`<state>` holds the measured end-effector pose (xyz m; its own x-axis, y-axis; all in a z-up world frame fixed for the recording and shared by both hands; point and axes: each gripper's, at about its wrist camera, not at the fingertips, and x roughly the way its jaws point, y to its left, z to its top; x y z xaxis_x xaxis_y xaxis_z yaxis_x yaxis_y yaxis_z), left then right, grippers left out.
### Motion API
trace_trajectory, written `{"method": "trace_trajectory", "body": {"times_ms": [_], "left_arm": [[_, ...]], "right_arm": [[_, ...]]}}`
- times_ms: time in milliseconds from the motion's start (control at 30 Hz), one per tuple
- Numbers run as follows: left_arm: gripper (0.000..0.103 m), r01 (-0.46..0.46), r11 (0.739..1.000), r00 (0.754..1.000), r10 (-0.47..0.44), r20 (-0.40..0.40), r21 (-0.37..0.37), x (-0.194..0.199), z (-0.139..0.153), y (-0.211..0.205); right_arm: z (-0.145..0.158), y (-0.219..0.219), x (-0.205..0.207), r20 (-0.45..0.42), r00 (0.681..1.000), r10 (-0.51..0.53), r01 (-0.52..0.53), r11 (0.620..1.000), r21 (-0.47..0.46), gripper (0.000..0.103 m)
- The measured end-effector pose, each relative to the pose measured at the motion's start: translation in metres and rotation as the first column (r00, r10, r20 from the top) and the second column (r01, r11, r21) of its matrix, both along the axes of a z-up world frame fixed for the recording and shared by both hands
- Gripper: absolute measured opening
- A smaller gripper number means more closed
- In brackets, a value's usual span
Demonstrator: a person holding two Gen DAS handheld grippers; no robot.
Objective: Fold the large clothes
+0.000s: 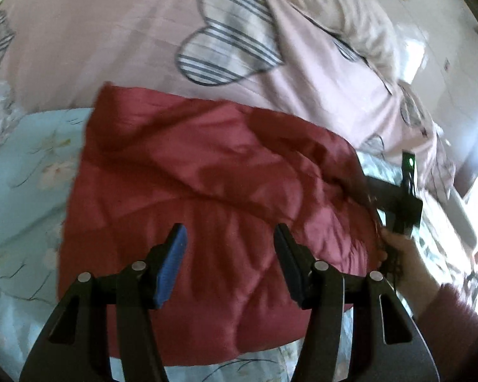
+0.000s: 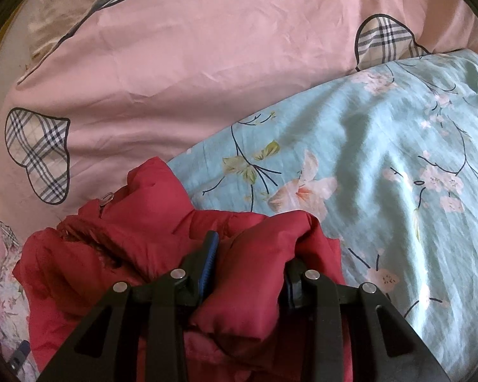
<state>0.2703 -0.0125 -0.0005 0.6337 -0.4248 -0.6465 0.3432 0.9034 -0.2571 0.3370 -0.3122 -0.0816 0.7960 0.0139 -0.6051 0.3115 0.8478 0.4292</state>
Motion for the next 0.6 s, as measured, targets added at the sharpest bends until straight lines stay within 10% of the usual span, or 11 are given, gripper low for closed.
{"method": "trace_trajectory", "body": {"times_ms": [300, 500, 600], "left_arm": [[0.056, -0.070, 0.984, 0.996, 0.078, -0.043, 0.161, 0.032, -0.037, -0.020], [0.056, -0.086, 0.982, 0.995, 0.094, -0.039, 0.169, 0.042, -0.042, -0.022], [0.056, -0.092, 0.980, 0.995, 0.099, -0.032, 0.179, 0.044, -0.043, -0.024]], "right_arm": [[0.032, 0.007, -0.032, 0.037, 0.999, 0.002, -0.002, 1.000, 0.005, 0.058], [0.087, 0.054, -0.089, 0.175, 0.980, 0.092, -0.044, 0.965, -0.259, 0.095], [0.079, 0.086, -0.074, 0.066, 0.973, 0.223, -0.186, 0.916, -0.355, 0.098]]}}
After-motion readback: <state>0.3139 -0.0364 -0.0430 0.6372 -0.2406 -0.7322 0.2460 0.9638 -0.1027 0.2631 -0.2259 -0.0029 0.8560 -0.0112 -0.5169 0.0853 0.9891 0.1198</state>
